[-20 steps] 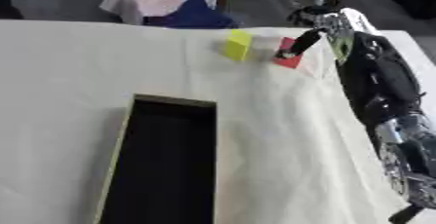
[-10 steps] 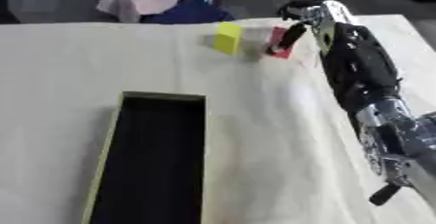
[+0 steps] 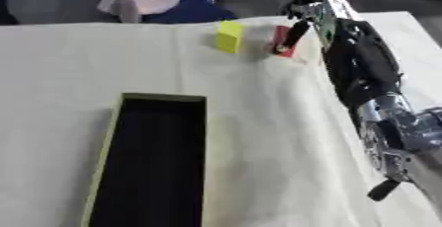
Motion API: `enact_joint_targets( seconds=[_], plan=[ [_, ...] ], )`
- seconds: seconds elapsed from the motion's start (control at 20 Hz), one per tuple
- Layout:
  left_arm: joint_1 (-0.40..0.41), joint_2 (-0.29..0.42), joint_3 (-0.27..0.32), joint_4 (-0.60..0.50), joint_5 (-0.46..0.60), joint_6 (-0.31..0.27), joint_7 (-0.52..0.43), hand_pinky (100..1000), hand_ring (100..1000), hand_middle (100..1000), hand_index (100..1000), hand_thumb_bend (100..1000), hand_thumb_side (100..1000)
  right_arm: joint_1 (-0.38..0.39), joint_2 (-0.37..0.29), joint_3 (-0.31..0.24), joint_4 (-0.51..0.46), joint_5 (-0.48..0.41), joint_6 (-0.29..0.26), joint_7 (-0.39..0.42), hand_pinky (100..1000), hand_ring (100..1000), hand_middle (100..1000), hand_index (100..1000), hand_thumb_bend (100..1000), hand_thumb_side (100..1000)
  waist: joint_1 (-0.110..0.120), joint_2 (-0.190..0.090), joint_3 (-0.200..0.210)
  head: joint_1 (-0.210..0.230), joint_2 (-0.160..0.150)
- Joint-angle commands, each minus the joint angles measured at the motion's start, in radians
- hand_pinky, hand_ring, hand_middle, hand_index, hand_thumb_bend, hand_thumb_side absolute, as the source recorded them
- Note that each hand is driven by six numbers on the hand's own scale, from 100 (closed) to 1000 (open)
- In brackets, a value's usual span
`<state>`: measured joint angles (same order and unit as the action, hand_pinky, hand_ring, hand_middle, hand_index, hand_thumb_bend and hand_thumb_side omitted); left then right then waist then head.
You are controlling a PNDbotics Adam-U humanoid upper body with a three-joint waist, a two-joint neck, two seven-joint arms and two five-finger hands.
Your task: Pick up objects on the table and place them in the box.
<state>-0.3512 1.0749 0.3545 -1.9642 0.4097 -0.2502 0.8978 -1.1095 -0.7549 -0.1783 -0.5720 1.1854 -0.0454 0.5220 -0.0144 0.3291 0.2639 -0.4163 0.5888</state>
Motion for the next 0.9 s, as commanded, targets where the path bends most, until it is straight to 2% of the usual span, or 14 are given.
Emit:
enact_joint_targets(
  seconds=[0.05,0.4,0.55,0.6,0.9],
  plan=[
    [0.000,0.051,0.025,0.010,0.007,-0.010,0.009,843,923,947,938,396,878,-0.025,-0.044,-0.013,0.009,0.015,0.023,-0.002,951,929,883,967,510,281,0.005,-0.015,0.003,-0.005,-0.015],
    [0.011,0.049,0.026,0.007,-0.004,-0.011,0.009,842,923,944,932,391,877,-0.031,-0.036,-0.011,0.043,0.047,0.037,0.008,922,897,849,934,449,201,0.007,-0.011,0.007,-0.014,-0.029],
    [0.015,0.047,0.025,0.004,-0.011,-0.009,0.009,843,923,944,932,390,877,-0.033,-0.029,-0.015,0.048,0.053,0.042,-0.002,890,863,795,880,377,187,0.007,-0.010,0.007,-0.017,-0.030],
    [0.016,0.047,0.026,0.004,-0.012,-0.008,0.009,842,923,944,932,390,876,-0.032,-0.027,-0.017,0.049,0.050,0.043,-0.007,869,834,760,848,325,185,0.007,-0.010,0.007,-0.018,-0.030],
    [0.023,0.048,0.029,0.005,-0.017,-0.008,0.009,842,923,943,931,391,874,-0.030,-0.023,-0.024,0.034,0.003,0.042,-0.037,805,740,620,733,166,158,0.007,-0.015,0.004,-0.016,-0.022]
  ],
)
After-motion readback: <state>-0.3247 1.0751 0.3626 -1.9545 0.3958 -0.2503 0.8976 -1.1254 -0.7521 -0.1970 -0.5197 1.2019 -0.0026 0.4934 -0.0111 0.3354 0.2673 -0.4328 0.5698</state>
